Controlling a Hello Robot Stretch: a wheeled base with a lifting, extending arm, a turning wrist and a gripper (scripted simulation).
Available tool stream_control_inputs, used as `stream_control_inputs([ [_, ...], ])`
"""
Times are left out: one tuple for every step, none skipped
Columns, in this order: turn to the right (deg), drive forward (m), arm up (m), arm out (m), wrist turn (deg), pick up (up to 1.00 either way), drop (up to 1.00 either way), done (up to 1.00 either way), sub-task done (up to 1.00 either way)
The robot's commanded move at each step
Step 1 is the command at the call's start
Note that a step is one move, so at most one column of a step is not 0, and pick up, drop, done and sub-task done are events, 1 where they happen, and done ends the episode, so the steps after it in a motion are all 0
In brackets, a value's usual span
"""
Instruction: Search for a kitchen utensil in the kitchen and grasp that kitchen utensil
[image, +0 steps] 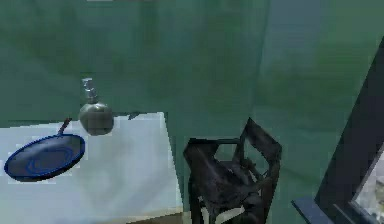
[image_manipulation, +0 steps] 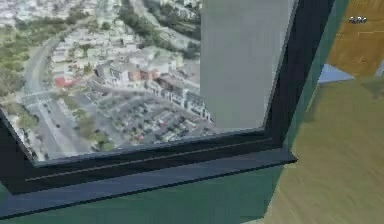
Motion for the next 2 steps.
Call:
stream_control_inputs([
  [-45.0,0.0,0.0,0.0,0.0,0.0,0.0,0.0,0.0],
  [-45.0,0.0,0.0,0.0,0.0,0.0,0.0,0.0,0.0],
])
